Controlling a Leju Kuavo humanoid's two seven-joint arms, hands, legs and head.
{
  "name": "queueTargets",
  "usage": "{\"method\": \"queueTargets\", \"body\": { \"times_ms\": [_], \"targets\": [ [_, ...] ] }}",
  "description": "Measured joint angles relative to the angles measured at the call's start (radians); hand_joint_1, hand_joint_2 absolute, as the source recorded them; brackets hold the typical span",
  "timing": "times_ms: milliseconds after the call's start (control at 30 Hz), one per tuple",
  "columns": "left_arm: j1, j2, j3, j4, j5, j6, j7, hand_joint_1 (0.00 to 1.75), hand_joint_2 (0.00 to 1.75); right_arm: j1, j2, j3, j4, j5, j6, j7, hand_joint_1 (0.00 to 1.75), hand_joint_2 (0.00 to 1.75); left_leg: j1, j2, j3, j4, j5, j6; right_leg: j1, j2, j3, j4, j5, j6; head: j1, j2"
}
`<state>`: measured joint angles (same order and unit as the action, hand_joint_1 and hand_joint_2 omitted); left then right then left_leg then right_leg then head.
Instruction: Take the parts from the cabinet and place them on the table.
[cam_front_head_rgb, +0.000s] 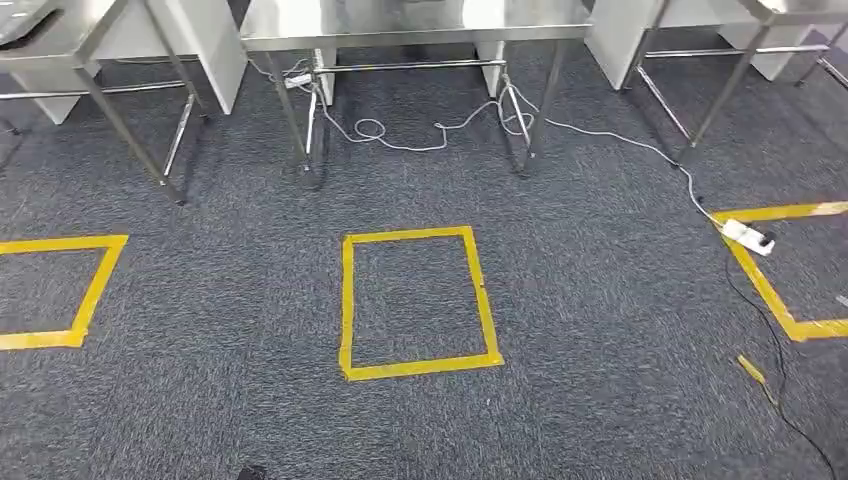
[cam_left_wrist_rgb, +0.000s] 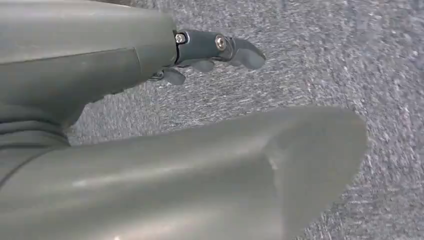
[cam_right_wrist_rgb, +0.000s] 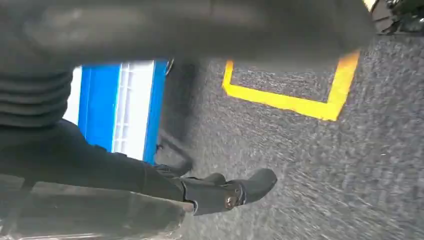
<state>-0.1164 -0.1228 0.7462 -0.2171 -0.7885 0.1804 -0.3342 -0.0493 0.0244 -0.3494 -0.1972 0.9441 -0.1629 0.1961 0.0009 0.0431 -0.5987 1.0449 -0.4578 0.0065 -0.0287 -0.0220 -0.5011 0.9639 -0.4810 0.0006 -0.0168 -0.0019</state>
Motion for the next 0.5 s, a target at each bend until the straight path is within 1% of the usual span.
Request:
{"method": "queueTargets", "body": {
  "times_ms": [33,67,100,133,167,200,233,267,300,333,367,400,433,467,500],
  "targets": [
    [0.002,0.000,0.000,0.000,0.000,0.002,0.003,0.00,0.00,-0.001,0.000,0.000,0.000,0.000,0.000,0.000,0.00,0.00,0.002,-0.026,-0.022,0.064,-0.051,-0.004,0.001,0.009,-0.003,0.001,0.005,-0.007,0.000,0.000],
    [0.005,0.000,0.000,0.000,0.000,0.002,0.005,0.00,0.00,-0.001,0.000,-0.001,0.000,0.000,-0.001,0.000,0.00,0.00,0.003,-0.036,-0.052,0.142,-0.097,-0.007,0.003,0.021,-0.006,0.002,0.007,-0.011,0.001,0.000],
    [0.007,0.000,0.000,0.000,-0.002,0.002,0.006,0.00,0.00,0.000,0.001,-0.001,0.000,0.000,-0.001,0.000,0.00,0.00,0.003,-0.037,-0.081,0.218,-0.131,-0.009,0.005,0.034,-0.009,0.003,0.008,-0.010,0.000,0.000],
    [0.009,0.000,0.000,0.000,-0.003,0.001,0.006,0.00,0.00,0.001,0.002,-0.003,0.000,0.000,-0.001,0.000,0.00,0.00,0.003,-0.037,-0.101,0.270,-0.142,-0.009,0.007,0.049,-0.009,0.003,0.009,-0.013,0.000,0.000],
    [0.009,0.000,0.000,0.000,-0.003,-0.001,0.006,0.00,0.00,0.002,0.003,-0.005,0.000,0.000,-0.001,0.000,0.00,0.00,0.004,-0.038,-0.097,0.268,-0.128,-0.007,0.007,0.061,-0.008,0.003,0.009,-0.013,0.000,0.000],
    [0.008,0.000,0.000,0.000,-0.003,-0.002,0.006,0.00,0.00,0.004,0.004,-0.006,0.000,0.000,-0.001,0.000,0.00,0.00,0.004,-0.040,-0.073,0.221,-0.092,-0.003,0.007,0.077,-0.006,0.004,0.009,-0.012,0.000,0.000],
    [0.008,-0.001,0.000,0.000,0.003,-0.009,0.006,0.00,0.00,0.004,0.004,-0.006,0.000,0.000,-0.002,0.000,0.00,0.00,0.005,-0.047,-0.032,0.138,-0.044,0.001,0.007,0.092,-0.004,0.005,0.009,-0.012,0.000,0.000],
    [0.008,-0.001,0.000,0.000,0.006,-0.015,0.006,0.00,0.00,0.003,0.005,-0.007,0.000,0.000,-0.002,0.000,0.00,0.00,0.007,-0.070,0.011,0.047,0.002,0.007,0.008,0.108,0.000,0.005,0.009,-0.012,0.000,0.000],
    [0.008,0.000,0.000,0.000,0.009,-0.022,0.006,0.00,0.00,0.004,0.006,-0.007,0.000,0.000,-0.002,0.000,0.00,0.00,0.010,-0.121,0.039,-0.011,0.014,0.015,0.006,0.120,-0.002,0.004,0.009,-0.012,0.001,0.000],
    [0.008,0.002,0.000,0.000,0.012,-0.026,0.006,0.00,0.00,0.003,0.009,-0.007,0.000,0.000,-0.003,0.000,0.00,0.00,0.013,-0.143,0.041,-0.015,0.009,0.018,0.012,0.127,-0.009,0.006,0.011,-0.007,0.004,0.000],
    [0.009,0.002,0.000,0.000,0.012,-0.027,0.006,0.00,0.00,-0.001,0.007,-0.008,0.000,0.000,-0.003,0.000,0.00,0.00,0.012,-0.140,0.039,-0.023,0.013,0.019,0.016,0.132,-0.012,0.010,0.011,-0.003,0.006,0.000],
    [0.006,0.002,0.000,0.000,0.012,-0.029,0.005,0.00,0.00,0.000,0.008,-0.008,0.000,0.000,-0.003,0.000,0.00,0.00,0.007,-0.124,0.041,-0.025,0.007,0.019,0.006,0.143,-0.023,0.010,0.015,0.004,-0.002,0.000],
    [0.002,0.001,0.000,0.000,0.004,-0.026,0.007,0.00,0.00,0.001,0.008,-0.010,0.000,0.000,-0.003,0.000,0.00,0.00,0.005,-0.116,0.040,-0.028,0.005,0.022,0.005,0.152,-0.029,0.008,0.017,0.009,-0.008,0.000],
    [0.002,0.001,-0.002,0.000,-0.005,-0.018,0.011,0.00,0.00,0.004,0.011,-0.013,0.000,-0.003,-0.003,-0.002,0.00,0.00,0.005,-0.104,0.039,-0.032,0.007,0.024,0.005,0.163,-0.031,0.002,0.022,0.017,-0.005,0.000],
    [0.002,-0.003,-0.004,0.000,-0.011,-0.010,0.016,0.00,0.00,0.006,0.008,-0.017,0.000,-0.004,-0.006,-0.002,0.00,0.00,0.017,-0.087,0.045,-0.054,0.017,0.035,0.016,0.163,-0.037,0.003,0.021,0.024,-0.005,0.000]
  ]
}}
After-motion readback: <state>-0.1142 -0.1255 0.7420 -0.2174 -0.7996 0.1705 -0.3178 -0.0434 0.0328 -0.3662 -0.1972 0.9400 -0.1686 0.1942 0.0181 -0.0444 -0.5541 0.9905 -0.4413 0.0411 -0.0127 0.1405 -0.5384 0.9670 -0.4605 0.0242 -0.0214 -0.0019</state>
